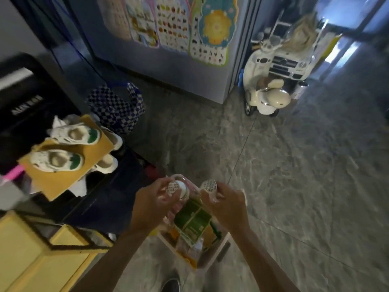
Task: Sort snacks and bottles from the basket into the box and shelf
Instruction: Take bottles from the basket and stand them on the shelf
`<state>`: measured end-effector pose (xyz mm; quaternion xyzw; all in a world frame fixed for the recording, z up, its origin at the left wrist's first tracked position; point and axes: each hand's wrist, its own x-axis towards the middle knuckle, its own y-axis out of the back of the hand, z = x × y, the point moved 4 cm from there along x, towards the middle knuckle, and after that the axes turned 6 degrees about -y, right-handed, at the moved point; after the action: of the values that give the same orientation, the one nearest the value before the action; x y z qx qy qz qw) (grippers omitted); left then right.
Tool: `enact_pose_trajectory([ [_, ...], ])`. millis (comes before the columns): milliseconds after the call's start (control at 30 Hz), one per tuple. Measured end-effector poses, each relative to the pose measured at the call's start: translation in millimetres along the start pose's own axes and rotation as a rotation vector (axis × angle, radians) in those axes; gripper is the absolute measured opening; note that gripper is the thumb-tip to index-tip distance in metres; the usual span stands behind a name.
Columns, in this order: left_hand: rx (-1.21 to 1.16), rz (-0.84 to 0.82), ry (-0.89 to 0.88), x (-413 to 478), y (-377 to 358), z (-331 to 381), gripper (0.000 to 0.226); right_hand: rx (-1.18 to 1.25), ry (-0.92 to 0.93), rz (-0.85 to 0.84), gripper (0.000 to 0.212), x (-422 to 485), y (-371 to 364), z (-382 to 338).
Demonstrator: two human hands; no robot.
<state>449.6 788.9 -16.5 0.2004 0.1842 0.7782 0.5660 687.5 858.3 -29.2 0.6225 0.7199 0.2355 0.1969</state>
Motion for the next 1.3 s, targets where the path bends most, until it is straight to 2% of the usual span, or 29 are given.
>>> enact_pose_trajectory([
  [67, -0.05, 0.071, 0.004, -10.0, 36.9, 30.6, 0.038, -0.011, 0.043, -0.051, 0.016, -1.2, 18.2, -44.0],
  [100, -0.055, 0.106, 0.002, -16.4, 54.8, 46.5, 0.037, -0.018, 0.073, -0.077, 0.016, -1.8, 24.8, -63.8],
  [300, 0.041, 0.366, 0.01, -79.7, 166.1, 120.8, 0.024, -0.006, 0.296, -0.216, 0.037, -22.3, 32.4, -177.3],
  [433, 0.104, 0.524, 0.061, -137.0, 236.0, 138.6, 0.016, -0.012, 0.461, -0.367, 0.041, -45.6, 0.9, -243.0],
  [567, 0.142, 0.65, 0.104, -195.1, 295.2, 143.2, 0.022, 0.106, 0.556, -0.441, 0.043, -78.9, -41.4, -294.9],
  [667, 0.143, 0.749, 0.164, -237.2, 340.7, 126.5, 0.022, 0.23, 0.684, -0.487, 0.034, -111.3, -80.1, -343.0],
  [767, 0.186, 0.817, 0.218, -272.1, 380.7, 94.8, 0.028, 0.246, 0.74, -0.573, 0.025, -144.2, -128.5, -381.3],
  [900, 0.188, 0.894, 0.273, -305.7, 430.0, 38.7, 0.039, 0.166, 0.658, -0.681, 0.035, -179.3, -209.6, -407.9],
  [1033, 0.162, 0.937, 0.301, -326.5, 475.9, -20.7, 0.048, 0.111, 0.592, -0.735, 0.033, -208.6, -286.3, -429.6],
  [1200, 0.15, 0.94, 0.38, -329.8, 513.1, -92.9, 0.026, 0.022, 0.5, -0.78, 0.025, -222.3, -364.9, -445.4],
  [1300, 0.148, 0.945, 0.44, -325.3, 517.5, -134.8, 0.027, 0.009, 0.472, -0.8, 0.024, -220.8, -401.1, -446.5],
])
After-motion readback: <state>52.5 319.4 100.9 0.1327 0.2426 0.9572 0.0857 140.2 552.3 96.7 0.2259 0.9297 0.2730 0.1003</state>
